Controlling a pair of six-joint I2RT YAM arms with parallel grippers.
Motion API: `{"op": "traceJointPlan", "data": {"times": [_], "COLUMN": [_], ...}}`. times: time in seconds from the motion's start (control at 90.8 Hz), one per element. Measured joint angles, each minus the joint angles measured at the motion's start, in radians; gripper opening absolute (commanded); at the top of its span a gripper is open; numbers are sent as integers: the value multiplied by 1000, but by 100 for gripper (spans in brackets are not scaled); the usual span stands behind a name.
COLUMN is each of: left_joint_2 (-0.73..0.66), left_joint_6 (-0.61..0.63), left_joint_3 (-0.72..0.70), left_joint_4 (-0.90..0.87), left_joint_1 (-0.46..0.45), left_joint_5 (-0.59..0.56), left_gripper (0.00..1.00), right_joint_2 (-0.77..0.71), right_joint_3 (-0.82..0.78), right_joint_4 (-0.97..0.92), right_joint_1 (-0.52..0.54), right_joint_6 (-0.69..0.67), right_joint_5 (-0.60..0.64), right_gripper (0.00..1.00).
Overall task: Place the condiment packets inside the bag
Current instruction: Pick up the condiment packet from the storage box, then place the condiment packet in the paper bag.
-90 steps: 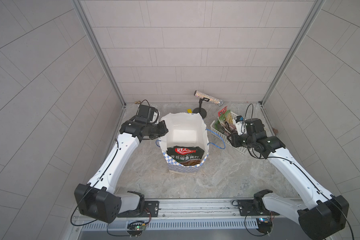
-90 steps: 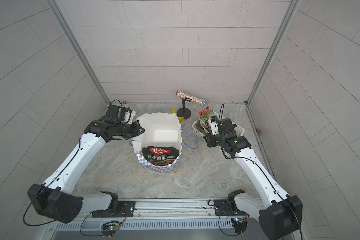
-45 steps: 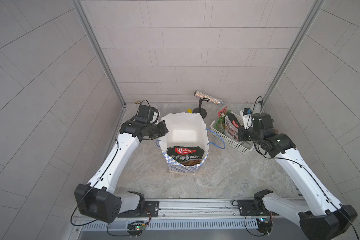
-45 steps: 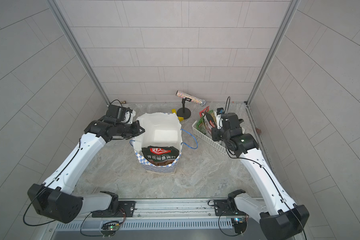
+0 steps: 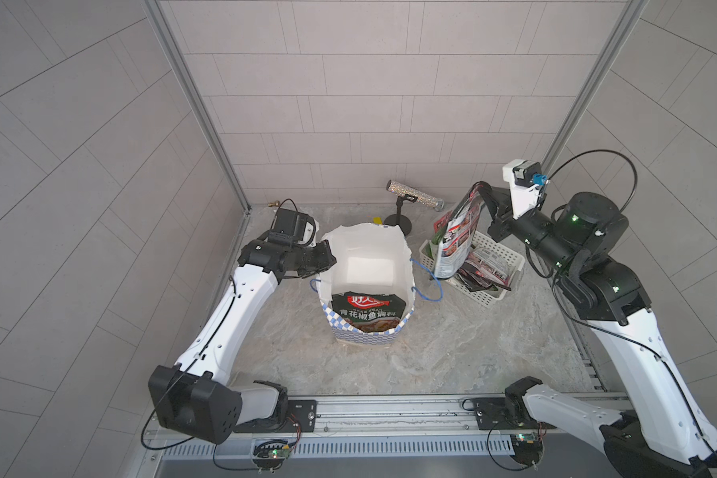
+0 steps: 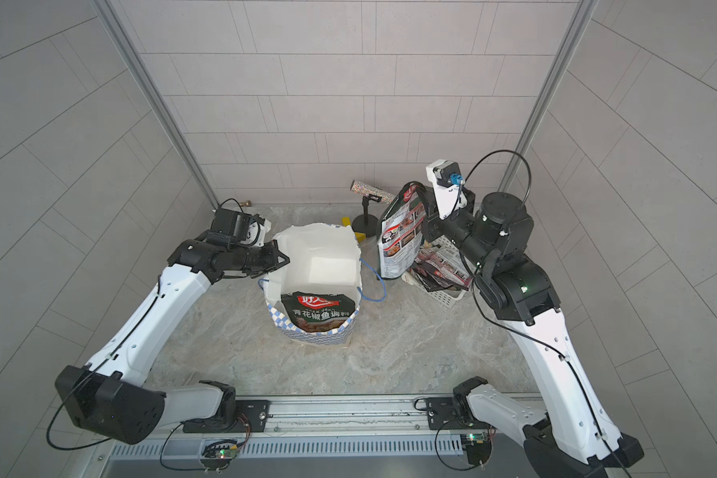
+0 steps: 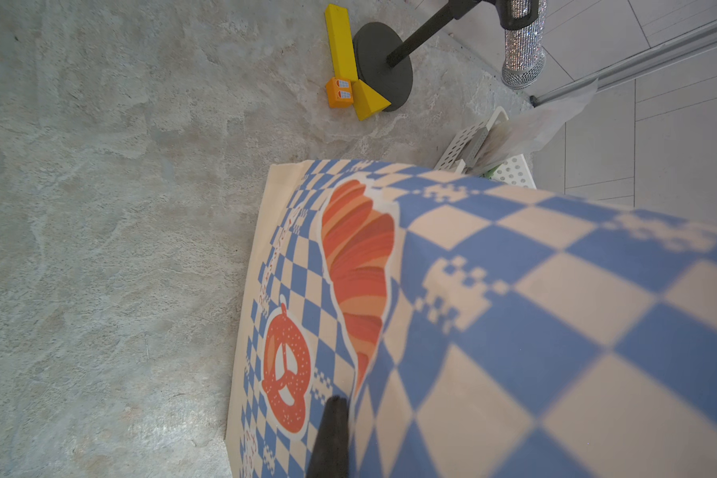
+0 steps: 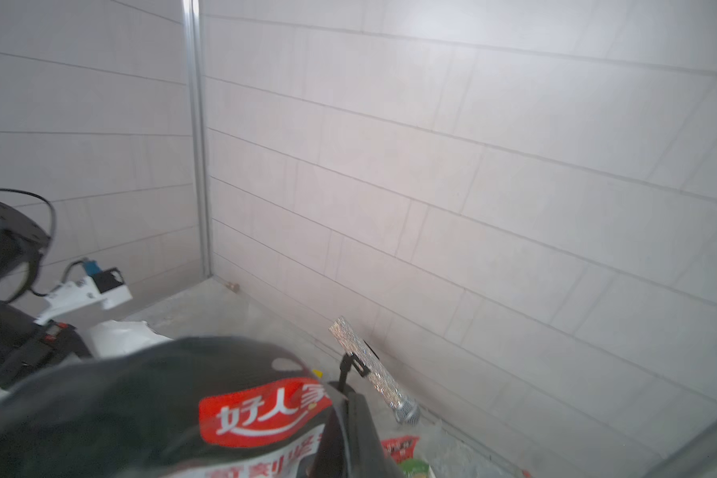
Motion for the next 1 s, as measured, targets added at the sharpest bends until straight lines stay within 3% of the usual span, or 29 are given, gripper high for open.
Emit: {"op": "traceJointPlan", "data": {"times": [0.176, 0.418, 0.671, 1.002], "left_joint_2": [2, 2, 2, 2], "left_joint_6": [0, 0, 0, 0], "left_joint_3": [0, 0, 0, 0], "left_joint_4": [0, 0, 0, -2], "left_joint_1": [0, 0, 0, 0], "left_joint_5": [6, 8, 8, 10], "left_gripper": [0, 0, 0, 0], "right_joint_2": [82, 172, 257, 277], "right_joint_3": [168, 249, 207, 53], "right_joint_4": [48, 107, 116, 27], "right_joint_1": [138, 257, 345, 375], "right_joint_6": [-22, 56, 136, 212], "right_joint_5": [-69, -110, -66, 129], "right_gripper": [0, 0, 0, 0]}}
